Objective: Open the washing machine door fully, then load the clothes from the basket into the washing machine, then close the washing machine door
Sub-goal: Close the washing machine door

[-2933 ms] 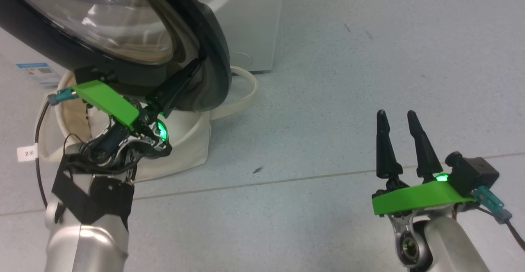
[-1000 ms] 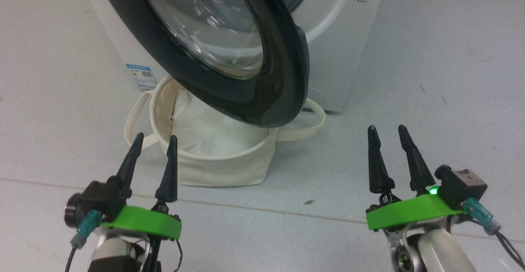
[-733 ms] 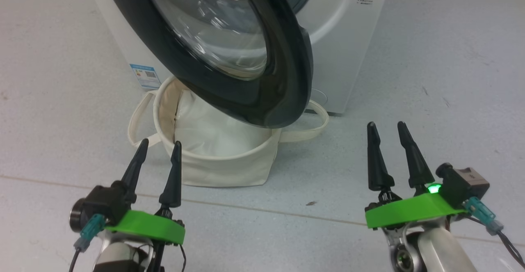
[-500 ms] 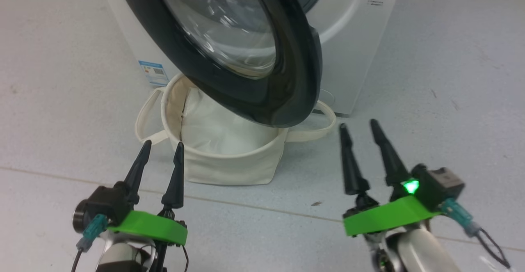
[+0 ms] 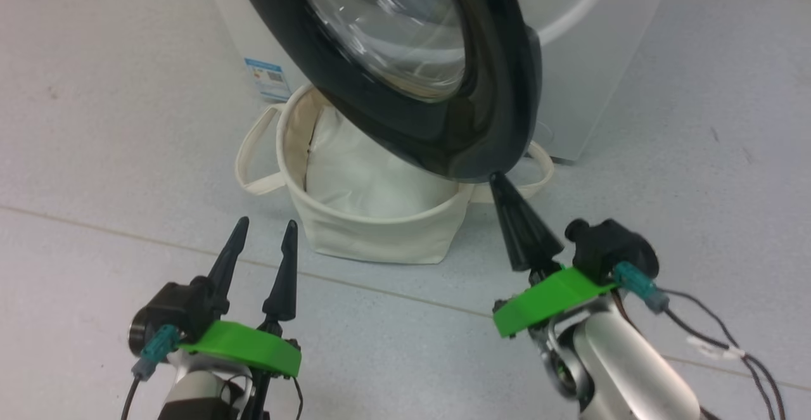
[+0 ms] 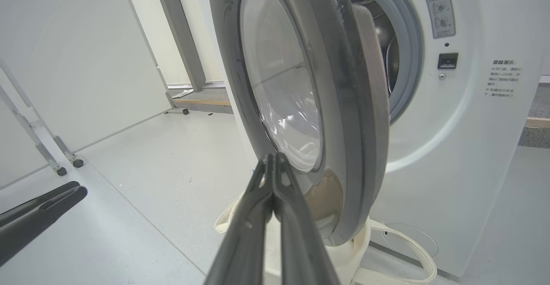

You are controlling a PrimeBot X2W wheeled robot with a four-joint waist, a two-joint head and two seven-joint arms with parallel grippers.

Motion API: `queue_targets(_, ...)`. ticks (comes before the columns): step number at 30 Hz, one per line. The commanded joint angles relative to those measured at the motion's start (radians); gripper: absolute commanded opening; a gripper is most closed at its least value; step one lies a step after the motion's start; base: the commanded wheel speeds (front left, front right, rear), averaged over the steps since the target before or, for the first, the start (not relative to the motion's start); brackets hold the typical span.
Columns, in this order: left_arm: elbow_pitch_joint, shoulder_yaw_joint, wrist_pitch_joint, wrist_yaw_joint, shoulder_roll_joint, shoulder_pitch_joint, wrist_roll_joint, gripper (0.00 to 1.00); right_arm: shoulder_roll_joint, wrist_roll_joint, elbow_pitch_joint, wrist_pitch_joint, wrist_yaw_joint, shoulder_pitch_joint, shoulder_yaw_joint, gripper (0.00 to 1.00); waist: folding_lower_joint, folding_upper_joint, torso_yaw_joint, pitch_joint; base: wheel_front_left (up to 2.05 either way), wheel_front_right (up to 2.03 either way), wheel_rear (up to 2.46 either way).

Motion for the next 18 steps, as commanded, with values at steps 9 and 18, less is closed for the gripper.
queue_targets(9, -0.014, -0.014, -0.012, 0.023, 0.008, -0.059, -0.035, 1.0, 0.01, -0.032, 0.083, -0.012, 0.0, -0.146, -0.057, 0.0, 0.0, 0.0, 0.054, 0.047, 0.0, 0.0, 0.0)
queue_targets(18, -0.022, -0.022, -0.012, 0.032, 0.008, -0.075, -0.043, 1.0, 0.01, -0.058, 0.115, -0.012, 0.0, -0.2, -0.126, 0.0, 0.0, 0.0, 0.076, 0.077, 0.0, 0.0, 0.0)
